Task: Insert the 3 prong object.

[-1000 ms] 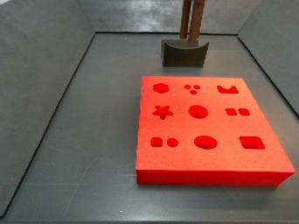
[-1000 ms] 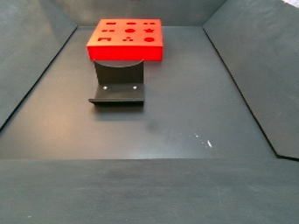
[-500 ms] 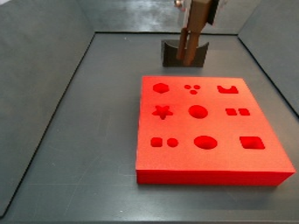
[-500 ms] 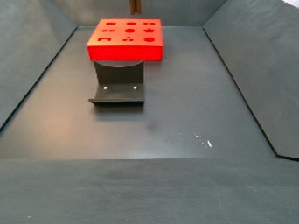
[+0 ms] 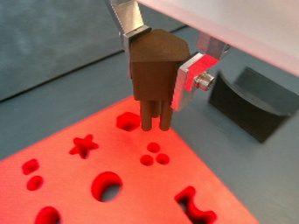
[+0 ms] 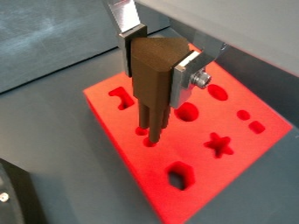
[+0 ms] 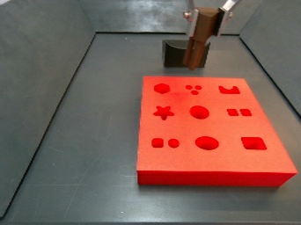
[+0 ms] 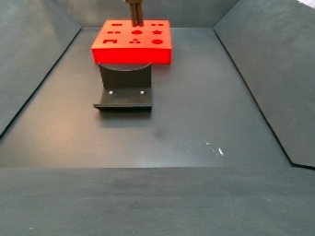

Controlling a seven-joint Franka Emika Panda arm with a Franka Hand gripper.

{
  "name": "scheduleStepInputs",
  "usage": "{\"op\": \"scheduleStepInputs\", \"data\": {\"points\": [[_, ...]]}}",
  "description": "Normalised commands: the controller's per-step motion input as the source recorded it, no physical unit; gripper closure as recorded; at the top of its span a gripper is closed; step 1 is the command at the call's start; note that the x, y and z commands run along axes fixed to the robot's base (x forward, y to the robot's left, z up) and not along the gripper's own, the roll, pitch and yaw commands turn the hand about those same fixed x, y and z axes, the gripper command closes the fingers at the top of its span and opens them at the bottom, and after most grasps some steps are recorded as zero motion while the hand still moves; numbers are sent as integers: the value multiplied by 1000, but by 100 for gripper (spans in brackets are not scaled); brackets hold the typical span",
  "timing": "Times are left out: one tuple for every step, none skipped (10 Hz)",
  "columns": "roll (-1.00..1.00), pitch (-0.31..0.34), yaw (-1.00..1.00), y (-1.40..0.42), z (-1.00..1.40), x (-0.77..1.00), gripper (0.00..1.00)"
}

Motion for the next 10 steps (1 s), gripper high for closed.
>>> {"op": "scheduleStepInputs", "data": {"points": [[-126,-26,71,66,-211,403,100],[-101,-189,449,0,-186,234,100],[-101,-343,563,0,-51,0,100],[-21,-350,549,0,0,0,100],[106,-309,420,-140,134,-63,100],[239,-179,163,-117,60,0,100],[359,-153,0,-231,0,0,100],[396,-64,0,-194,-43,57,100],[370,0,-123,-189,-229,149,100],[236,63,-260,-63,-380,243,100]]}}
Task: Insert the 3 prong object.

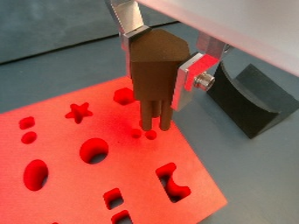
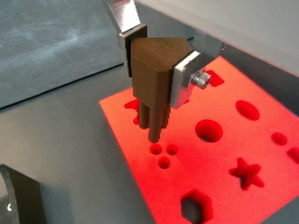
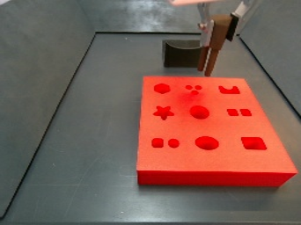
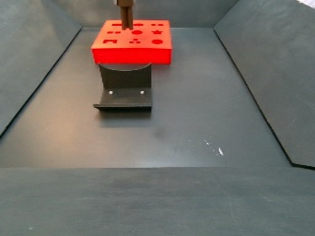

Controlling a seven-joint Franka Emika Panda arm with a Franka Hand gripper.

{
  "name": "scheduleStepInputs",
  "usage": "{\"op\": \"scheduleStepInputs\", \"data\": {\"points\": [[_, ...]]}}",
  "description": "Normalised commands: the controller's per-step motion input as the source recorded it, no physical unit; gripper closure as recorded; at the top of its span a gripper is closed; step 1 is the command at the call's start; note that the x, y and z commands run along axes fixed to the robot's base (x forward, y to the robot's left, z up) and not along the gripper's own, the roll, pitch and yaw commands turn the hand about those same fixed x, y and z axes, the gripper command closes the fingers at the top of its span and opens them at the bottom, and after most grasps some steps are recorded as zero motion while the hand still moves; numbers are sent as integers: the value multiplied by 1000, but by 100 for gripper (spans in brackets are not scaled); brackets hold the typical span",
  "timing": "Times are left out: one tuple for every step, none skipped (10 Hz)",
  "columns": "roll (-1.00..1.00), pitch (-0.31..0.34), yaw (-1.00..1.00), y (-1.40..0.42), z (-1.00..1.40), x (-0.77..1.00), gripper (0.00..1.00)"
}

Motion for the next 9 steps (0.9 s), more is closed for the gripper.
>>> {"op": "scheduleStepInputs", "data": {"points": [[61,157,-449,29,-411,363,100],[0,204,-409,49,-283,283,100],[-131,187,-291,37,-137,163,100],[-251,150,-200,0,223,186,100],[-393,121,-89,54,266,106,100],[-441,99,-60,154,14,0,100],[-151,1,0,6,-37,0,100],[-106,0,-11,0,-29,-11,100],[-39,-56,0,0,-51,-117,100]]}}
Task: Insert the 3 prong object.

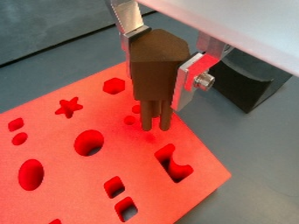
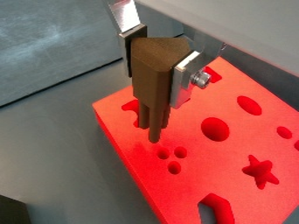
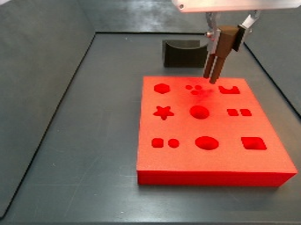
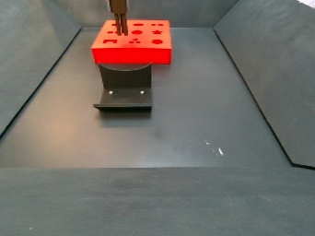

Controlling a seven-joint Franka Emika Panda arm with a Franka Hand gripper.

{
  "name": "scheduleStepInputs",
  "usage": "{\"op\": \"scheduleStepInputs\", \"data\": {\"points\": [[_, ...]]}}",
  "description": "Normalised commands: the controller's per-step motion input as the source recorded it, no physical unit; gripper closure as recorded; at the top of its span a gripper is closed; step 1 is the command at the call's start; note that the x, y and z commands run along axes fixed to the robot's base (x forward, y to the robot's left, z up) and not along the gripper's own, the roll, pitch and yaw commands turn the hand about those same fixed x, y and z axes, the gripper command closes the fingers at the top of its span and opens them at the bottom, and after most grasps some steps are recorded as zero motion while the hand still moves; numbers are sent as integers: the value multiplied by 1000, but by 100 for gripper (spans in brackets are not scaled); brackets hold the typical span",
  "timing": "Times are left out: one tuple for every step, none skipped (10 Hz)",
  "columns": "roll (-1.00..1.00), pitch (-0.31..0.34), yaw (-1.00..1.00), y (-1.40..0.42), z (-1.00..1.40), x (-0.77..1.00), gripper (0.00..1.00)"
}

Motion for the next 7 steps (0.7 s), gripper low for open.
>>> {"op": "scheduleStepInputs", "data": {"points": [[34,-109,0,-169,-49,-163,100],[83,-199,83,-51,-80,-186,100],[14,-286,311,-9,0,-277,100],[0,-253,346,0,0,-183,100],[14,-243,386,0,0,-117,100],[0,-234,469,0,0,-83,100],[0,-211,429,0,0,-114,100]]}}
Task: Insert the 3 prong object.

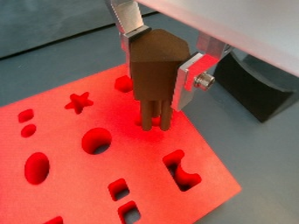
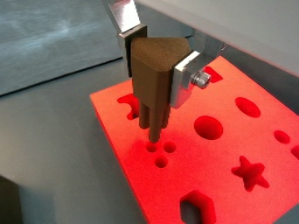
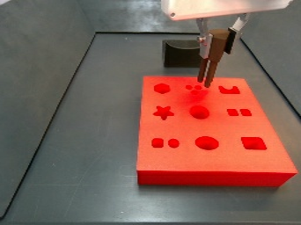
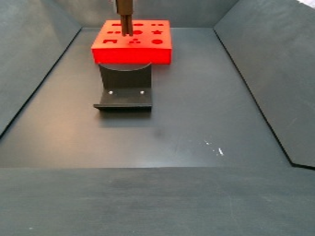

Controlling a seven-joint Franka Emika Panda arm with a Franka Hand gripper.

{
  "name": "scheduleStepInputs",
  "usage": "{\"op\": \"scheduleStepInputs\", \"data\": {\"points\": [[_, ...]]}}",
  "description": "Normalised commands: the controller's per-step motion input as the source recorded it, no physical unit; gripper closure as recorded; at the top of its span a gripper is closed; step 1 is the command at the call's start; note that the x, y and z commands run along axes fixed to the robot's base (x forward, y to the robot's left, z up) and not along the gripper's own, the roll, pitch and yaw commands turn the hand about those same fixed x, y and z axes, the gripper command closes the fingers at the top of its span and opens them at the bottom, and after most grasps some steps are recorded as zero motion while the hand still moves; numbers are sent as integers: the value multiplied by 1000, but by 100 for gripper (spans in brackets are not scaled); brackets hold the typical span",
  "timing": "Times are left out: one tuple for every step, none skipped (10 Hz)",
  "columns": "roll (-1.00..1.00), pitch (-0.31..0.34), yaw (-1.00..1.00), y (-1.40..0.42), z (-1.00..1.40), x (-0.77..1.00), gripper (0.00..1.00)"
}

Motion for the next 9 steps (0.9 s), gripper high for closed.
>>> {"op": "scheduleStepInputs", "data": {"points": [[140,-137,0,-37,0,-197,100],[221,-36,-194,0,-11,-94,100],[214,0,-300,0,-57,0,100],[196,13,-294,-37,-117,0,100],[130,36,-211,-63,-129,0,100],[16,13,-129,-17,-174,0,100],[-3,0,-74,0,-194,-26,100],[-81,0,-9,0,-174,-17,100],[-127,0,0,40,-149,-66,100]]}}
